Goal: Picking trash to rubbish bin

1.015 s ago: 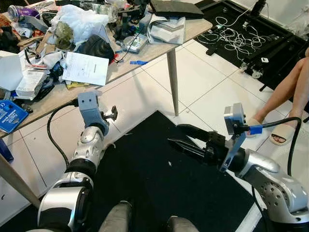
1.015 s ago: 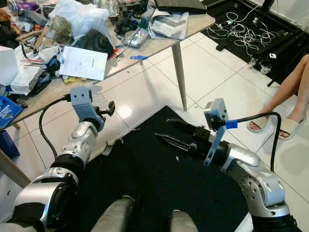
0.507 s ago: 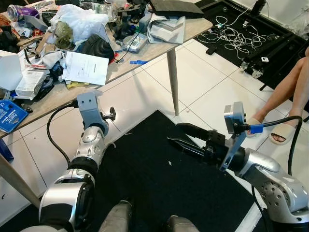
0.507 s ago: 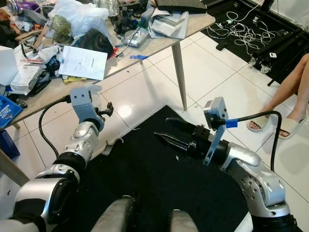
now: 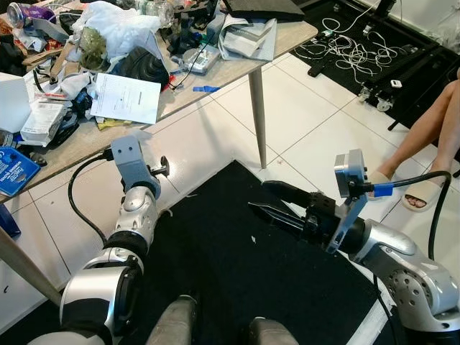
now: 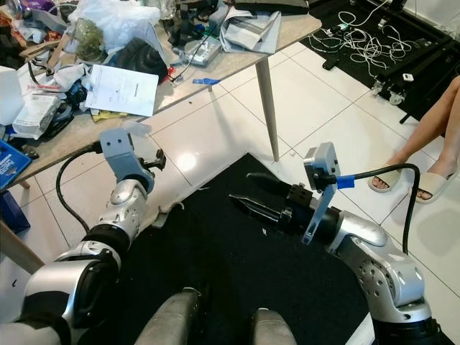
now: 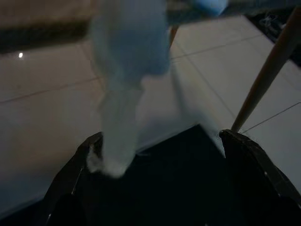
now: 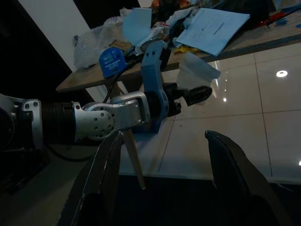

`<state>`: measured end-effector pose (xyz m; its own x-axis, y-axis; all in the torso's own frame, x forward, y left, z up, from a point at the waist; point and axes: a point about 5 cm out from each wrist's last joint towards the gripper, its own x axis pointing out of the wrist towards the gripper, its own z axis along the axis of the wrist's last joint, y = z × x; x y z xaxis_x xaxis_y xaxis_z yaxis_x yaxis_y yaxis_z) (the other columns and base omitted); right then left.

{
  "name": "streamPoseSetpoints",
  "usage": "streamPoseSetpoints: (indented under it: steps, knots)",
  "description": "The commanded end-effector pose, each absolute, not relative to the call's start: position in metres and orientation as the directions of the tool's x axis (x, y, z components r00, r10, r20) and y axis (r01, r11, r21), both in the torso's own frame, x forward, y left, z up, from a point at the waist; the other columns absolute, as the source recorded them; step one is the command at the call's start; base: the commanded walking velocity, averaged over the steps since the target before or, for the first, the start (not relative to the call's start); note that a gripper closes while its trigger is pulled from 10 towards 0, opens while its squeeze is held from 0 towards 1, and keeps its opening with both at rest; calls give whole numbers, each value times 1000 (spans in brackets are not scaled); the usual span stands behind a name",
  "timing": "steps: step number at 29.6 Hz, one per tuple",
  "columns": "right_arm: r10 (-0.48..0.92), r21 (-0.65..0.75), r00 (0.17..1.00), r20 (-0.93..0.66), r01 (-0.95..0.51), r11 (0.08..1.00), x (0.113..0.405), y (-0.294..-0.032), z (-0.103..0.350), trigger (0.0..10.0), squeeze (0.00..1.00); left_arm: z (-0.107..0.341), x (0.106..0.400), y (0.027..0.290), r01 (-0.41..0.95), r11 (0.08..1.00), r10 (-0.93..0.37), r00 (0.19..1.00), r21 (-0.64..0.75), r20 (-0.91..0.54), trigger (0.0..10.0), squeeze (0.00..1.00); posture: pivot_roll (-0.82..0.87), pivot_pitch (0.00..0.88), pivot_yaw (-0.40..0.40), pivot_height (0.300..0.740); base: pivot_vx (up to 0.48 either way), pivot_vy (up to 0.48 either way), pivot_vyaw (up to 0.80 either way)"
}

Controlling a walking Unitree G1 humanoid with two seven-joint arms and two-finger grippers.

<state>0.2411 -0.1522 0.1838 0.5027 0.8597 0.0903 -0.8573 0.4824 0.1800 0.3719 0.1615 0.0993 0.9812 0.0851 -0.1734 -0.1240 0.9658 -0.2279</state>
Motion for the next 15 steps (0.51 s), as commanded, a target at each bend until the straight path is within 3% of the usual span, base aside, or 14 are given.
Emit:
streamPoseSetpoints:
  steps: [1, 13, 14, 15]
  knots:
    - [865, 177, 491, 102, -865, 470, 238, -150, 188, 10000, 0, 93, 369, 157, -117, 963, 71, 979, -241, -189, 10000, 0, -134, 225, 26, 740, 0, 0, 0]
    - [863, 180, 494, 110, -863, 471, 236, -148, 189, 10000, 0, 98, 372, 157, -116, 963, 75, 983, -245, -169, 10000, 0, -138, 239, 33, 740, 0, 0, 0]
    - [862, 181, 495, 111, -863, 472, 236, -148, 190, 10000, 0, 98, 372, 157, -118, 963, 79, 983, -243, -167, 9686, 0, -140, 240, 33, 740, 0, 0, 0]
    - [861, 180, 496, 111, -862, 473, 236, -148, 190, 10000, 0, 99, 372, 157, -121, 963, 82, 983, -242, -166, 5647, 0, -140, 240, 33, 740, 0, 0, 0]
